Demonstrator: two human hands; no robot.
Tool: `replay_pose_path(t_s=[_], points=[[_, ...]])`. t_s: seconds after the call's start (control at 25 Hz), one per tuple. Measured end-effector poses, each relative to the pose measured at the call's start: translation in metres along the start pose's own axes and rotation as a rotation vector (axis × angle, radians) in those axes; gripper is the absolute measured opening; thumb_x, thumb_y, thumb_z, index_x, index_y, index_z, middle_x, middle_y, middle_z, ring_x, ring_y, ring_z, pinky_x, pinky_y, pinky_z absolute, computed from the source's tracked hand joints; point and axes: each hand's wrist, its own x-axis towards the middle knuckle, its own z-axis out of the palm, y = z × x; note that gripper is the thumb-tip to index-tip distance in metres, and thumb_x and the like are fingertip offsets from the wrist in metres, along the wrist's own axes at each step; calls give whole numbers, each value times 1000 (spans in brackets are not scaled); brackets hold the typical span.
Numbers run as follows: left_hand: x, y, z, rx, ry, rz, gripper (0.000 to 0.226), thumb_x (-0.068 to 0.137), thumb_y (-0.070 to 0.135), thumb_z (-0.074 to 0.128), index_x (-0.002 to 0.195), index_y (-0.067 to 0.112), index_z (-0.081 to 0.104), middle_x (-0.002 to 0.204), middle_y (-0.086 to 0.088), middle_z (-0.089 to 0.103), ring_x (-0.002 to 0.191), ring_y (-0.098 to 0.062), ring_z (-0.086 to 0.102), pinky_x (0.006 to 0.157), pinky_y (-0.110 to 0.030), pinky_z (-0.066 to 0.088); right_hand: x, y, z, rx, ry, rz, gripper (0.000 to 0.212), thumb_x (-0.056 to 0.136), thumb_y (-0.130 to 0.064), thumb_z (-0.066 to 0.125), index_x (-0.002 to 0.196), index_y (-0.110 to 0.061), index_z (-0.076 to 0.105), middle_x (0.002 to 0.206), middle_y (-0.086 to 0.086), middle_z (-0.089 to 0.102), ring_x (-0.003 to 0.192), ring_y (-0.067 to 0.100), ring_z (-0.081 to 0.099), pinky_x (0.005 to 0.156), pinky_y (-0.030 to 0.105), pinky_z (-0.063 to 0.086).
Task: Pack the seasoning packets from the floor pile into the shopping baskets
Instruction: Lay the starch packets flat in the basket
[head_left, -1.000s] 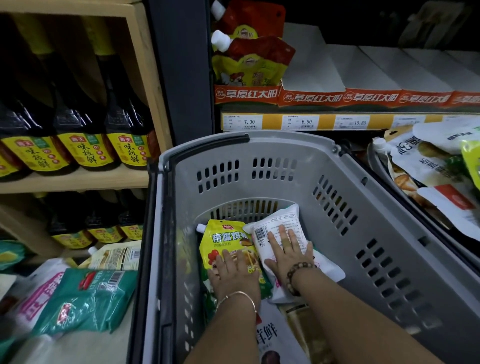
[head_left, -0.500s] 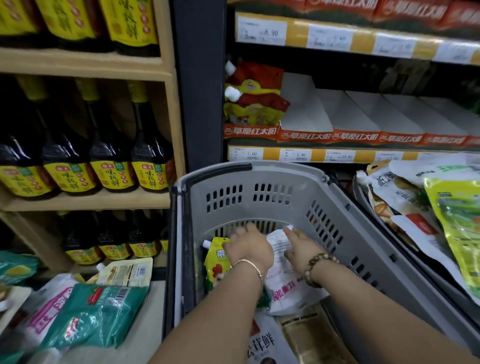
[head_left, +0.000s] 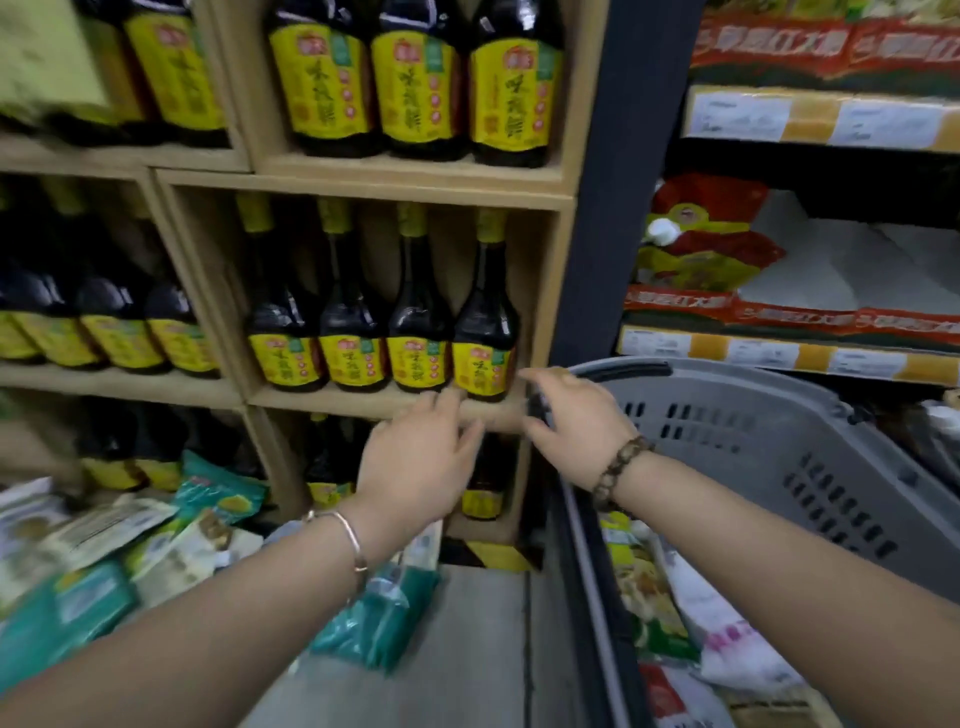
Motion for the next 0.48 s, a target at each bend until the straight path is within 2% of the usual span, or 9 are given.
replay_pose_path(t_s=[0.12,0.28,0.48], points=[[-16,-70,9,45,-18,-129,45,98,45,34,134,19,41,128,-7,52,114,-29,53,88,-41,45,28,-46,44,-105,-64,-128,48,89,-29,50,135,-23,40,131,4,51,121,24,46,102,34,29],[-31,-142,29,17,-59,-278,46,99,42,34,138,17,37,133,-9,48,117,-31,50,89,-42,43,50,-78,105,-270,-264,-197,46,90,-27,46,135,-21,40,136,5,45,123,25,43,104,37,27],[-37,-222,48,-27,-25,-477,38,98,40,36,121,12,46,119,-13,52,107,-36,53,79,-41,43,53,-94,187,-364,-469,-122,44,90,-26,43,133,-20,39,135,4,44,121,23,45,105,38,26]])
